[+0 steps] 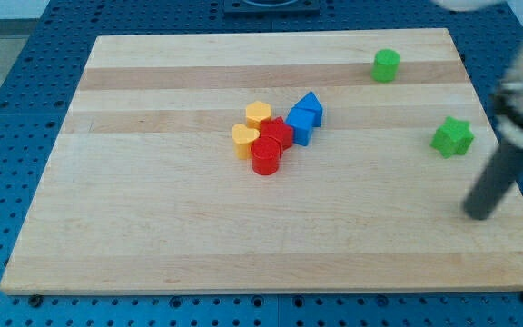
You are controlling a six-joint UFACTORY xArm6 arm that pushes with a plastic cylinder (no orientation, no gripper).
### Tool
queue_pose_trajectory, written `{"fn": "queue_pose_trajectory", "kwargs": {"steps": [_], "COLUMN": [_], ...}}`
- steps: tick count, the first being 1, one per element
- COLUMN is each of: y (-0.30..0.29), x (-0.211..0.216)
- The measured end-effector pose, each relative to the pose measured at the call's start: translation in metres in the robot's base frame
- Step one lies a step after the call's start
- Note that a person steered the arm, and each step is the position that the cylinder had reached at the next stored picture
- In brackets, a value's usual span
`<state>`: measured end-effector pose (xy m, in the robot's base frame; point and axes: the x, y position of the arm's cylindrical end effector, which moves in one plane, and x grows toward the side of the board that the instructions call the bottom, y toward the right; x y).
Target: Push the green star into the green circle
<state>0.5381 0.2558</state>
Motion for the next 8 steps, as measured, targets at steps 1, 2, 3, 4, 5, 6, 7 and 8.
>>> {"fn": "queue_pose_trajectory", "kwargs": {"steps": [1, 2, 3, 4, 5, 6, 7, 8], "y": [0.02, 0.0, -0.033, -0.06, -0.078, -0.08, -0.08, -0.072], "x": [-0.001, -0.026, -0.103, -0.179, -0.24, -0.249, -0.206, -0.095]}}
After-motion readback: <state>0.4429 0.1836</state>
